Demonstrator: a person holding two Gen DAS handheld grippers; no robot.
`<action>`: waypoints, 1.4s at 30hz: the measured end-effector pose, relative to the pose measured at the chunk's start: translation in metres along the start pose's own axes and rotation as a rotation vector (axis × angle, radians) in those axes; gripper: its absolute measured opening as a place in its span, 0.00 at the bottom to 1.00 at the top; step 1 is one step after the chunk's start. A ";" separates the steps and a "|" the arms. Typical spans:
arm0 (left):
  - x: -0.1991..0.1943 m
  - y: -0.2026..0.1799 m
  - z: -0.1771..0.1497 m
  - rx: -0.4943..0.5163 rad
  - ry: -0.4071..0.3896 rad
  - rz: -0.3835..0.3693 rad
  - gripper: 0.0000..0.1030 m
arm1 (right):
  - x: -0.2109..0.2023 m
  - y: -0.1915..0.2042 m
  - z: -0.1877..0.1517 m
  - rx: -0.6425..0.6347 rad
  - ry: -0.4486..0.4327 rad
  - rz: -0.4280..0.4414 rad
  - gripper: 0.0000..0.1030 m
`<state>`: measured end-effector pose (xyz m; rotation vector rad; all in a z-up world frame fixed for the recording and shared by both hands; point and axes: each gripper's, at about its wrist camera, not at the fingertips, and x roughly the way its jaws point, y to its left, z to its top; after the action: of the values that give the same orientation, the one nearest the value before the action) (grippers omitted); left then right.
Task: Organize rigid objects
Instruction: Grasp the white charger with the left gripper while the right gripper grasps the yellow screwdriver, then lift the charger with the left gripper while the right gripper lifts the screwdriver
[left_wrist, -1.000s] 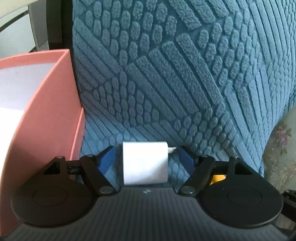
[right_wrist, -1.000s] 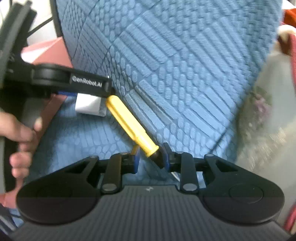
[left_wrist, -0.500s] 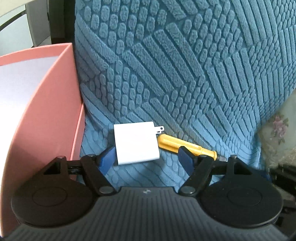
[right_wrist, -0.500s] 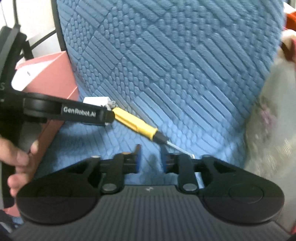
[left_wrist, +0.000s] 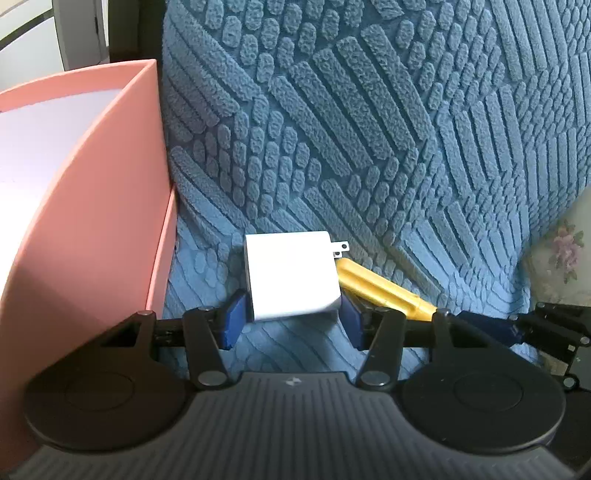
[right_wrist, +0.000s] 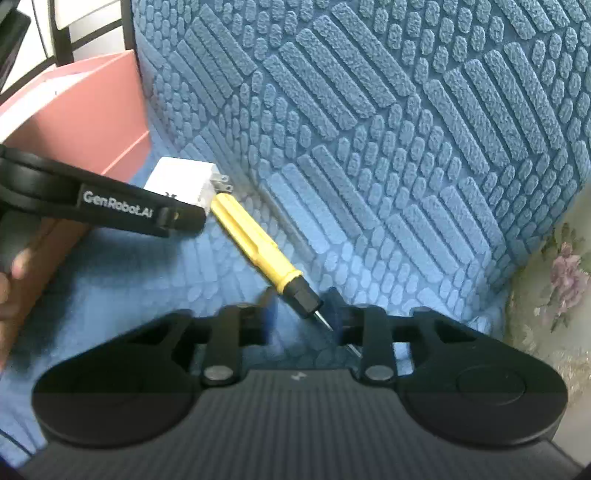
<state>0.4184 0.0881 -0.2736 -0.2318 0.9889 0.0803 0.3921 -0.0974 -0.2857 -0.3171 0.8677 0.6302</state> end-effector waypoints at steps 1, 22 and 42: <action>0.001 -0.001 -0.001 -0.008 -0.002 -0.006 0.58 | -0.003 0.001 0.000 -0.002 0.001 0.004 0.22; -0.068 -0.022 -0.084 0.019 -0.006 -0.121 0.56 | -0.116 0.053 -0.053 0.280 0.021 -0.082 0.12; -0.104 -0.015 -0.153 0.088 0.074 -0.146 0.56 | -0.066 0.031 -0.069 0.380 -0.032 0.034 0.38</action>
<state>0.2394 0.0419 -0.2651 -0.2269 1.0441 -0.1057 0.2993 -0.1333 -0.2763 0.0507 0.9426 0.4879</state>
